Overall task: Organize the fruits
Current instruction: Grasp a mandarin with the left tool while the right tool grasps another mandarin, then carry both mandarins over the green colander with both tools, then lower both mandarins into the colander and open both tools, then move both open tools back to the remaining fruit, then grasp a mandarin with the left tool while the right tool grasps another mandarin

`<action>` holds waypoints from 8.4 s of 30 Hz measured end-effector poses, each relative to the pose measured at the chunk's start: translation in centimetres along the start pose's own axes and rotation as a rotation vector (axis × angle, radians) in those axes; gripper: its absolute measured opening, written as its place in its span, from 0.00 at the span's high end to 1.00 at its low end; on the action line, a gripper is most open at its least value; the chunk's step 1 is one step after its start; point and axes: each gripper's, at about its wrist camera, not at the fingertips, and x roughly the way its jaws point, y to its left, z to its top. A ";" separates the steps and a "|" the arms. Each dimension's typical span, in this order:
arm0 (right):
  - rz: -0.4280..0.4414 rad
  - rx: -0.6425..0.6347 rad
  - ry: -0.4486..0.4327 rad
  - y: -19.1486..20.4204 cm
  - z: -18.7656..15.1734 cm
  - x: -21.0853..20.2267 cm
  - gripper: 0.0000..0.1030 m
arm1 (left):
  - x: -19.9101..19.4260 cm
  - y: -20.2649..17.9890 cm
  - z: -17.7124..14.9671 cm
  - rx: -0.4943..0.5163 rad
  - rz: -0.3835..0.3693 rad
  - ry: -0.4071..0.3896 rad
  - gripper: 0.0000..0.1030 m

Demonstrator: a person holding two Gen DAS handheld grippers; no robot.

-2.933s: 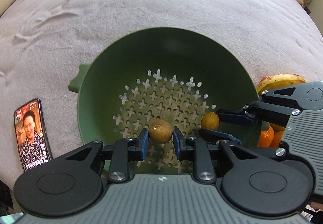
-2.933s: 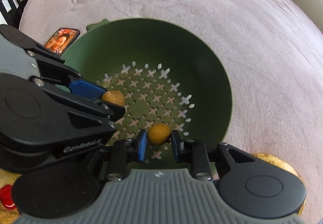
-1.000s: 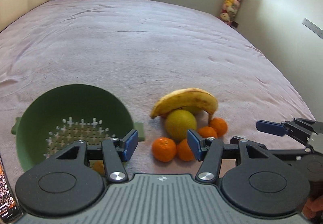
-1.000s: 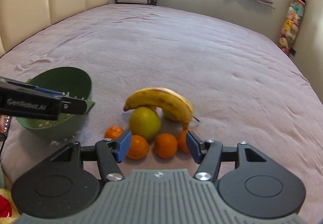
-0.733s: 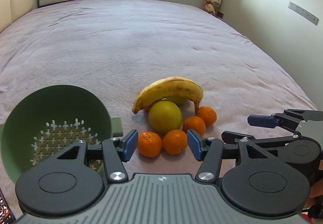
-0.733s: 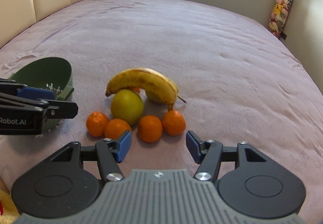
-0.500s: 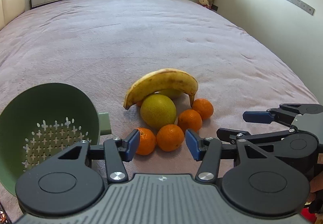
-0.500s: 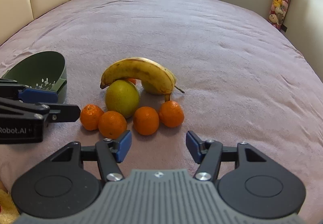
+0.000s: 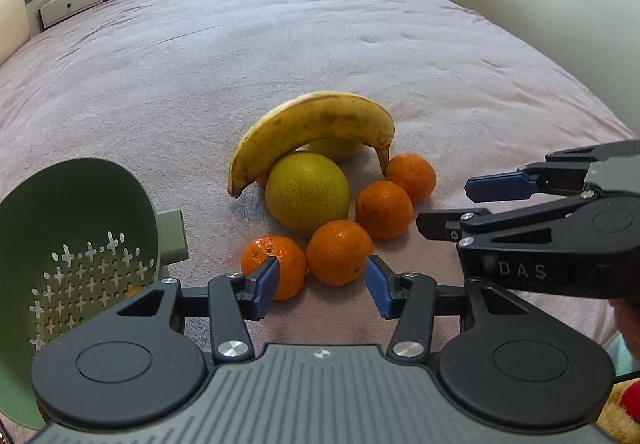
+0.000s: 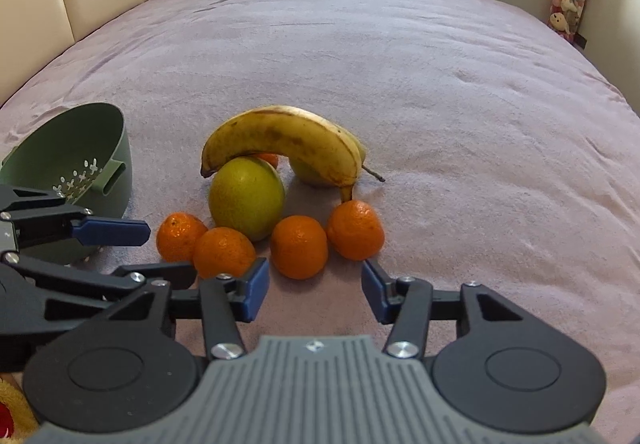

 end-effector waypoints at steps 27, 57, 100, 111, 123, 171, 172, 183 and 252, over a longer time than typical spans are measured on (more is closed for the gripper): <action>0.106 0.177 0.059 -2.7 0.5 3.2 0.57 | 4.0 -4.2 -0.7 0.308 0.096 -0.054 0.51; 0.105 0.256 0.116 -1.6 1.9 6.3 0.57 | -0.2 2.1 1.8 -0.060 0.002 0.022 0.52; 0.109 -0.060 -0.161 5.8 4.6 -4.8 0.63 | -10.6 6.8 2.4 -0.256 0.056 -0.168 0.52; 0.204 -0.284 -0.194 11.7 6.4 -5.6 0.63 | -11.6 12.4 1.6 -0.440 0.104 -0.140 0.52; 0.300 -0.514 -0.087 17.4 8.2 -1.8 0.63 | -11.2 17.2 0.5 -0.589 0.105 -0.097 0.52; 0.289 -0.904 0.120 21.1 7.6 8.8 0.62 | -2.5 18.6 -2.1 -0.632 0.154 0.227 0.51; 0.289 -0.897 0.120 21.0 7.7 8.6 0.61 | -2.5 18.6 -2.1 -0.636 0.154 0.226 0.49; 0.272 -0.754 0.072 19.4 9.0 6.1 0.57 | -5.0 17.7 -0.3 -0.630 0.118 0.136 0.43; -0.023 0.120 0.001 -1.4 0.7 1.7 0.43 | 1.8 -0.5 -0.7 0.013 0.221 -0.009 0.39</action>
